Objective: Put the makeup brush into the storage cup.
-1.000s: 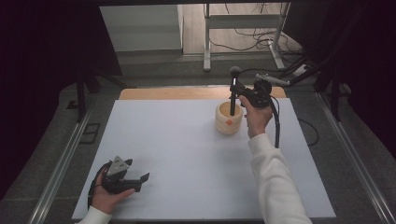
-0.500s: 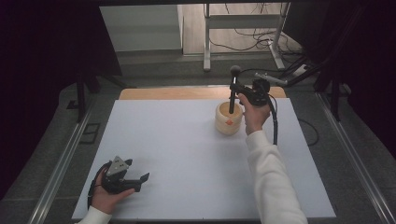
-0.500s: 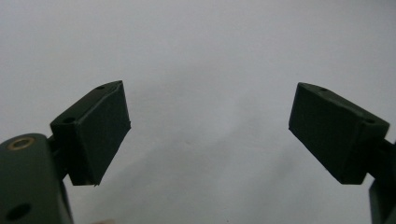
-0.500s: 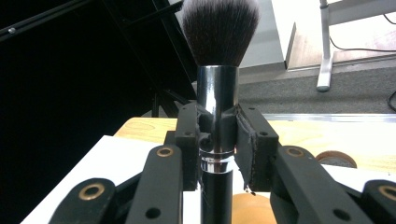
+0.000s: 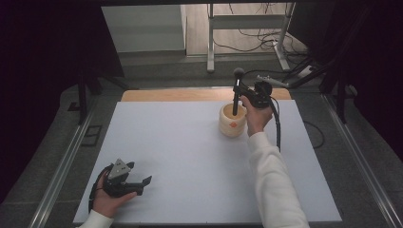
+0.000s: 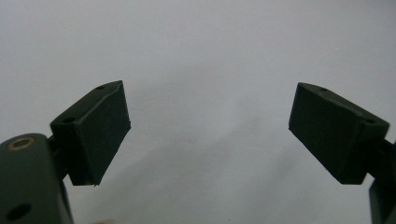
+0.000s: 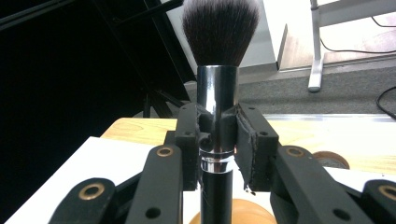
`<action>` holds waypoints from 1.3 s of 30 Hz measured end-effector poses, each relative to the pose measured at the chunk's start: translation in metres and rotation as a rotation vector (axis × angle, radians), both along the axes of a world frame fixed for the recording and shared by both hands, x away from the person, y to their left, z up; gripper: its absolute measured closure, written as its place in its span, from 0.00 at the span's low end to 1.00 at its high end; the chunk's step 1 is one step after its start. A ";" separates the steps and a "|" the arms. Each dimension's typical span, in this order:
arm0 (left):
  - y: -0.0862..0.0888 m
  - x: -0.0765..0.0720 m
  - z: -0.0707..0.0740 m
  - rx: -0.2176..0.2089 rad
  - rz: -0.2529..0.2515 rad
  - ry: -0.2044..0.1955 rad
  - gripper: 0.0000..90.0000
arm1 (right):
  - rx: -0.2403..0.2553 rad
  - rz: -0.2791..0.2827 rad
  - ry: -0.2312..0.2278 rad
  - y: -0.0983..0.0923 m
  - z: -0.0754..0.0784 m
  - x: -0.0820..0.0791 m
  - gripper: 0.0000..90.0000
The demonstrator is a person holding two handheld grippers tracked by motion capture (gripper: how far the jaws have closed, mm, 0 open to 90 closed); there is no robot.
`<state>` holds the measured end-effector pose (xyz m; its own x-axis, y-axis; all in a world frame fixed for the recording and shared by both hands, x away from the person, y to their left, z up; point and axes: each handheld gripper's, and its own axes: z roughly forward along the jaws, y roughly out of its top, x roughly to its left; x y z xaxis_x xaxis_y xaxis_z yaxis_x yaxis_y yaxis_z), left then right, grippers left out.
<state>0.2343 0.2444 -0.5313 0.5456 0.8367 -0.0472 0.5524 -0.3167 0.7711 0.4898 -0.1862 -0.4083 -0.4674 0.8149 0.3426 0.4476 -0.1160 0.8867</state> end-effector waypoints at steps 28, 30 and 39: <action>-0.001 0.000 0.000 0.004 -0.004 -0.001 0.15 | -0.033 -0.005 -0.002 0.001 -0.032 -0.005 0.79; -0.001 -0.001 0.000 0.005 -0.005 -0.001 0.15 | -0.046 0.004 -0.001 0.001 -0.033 -0.007 0.77; -0.002 -0.001 0.001 0.007 -0.008 -0.002 0.15 | -0.119 -0.006 -0.017 0.002 -0.028 -0.019 0.30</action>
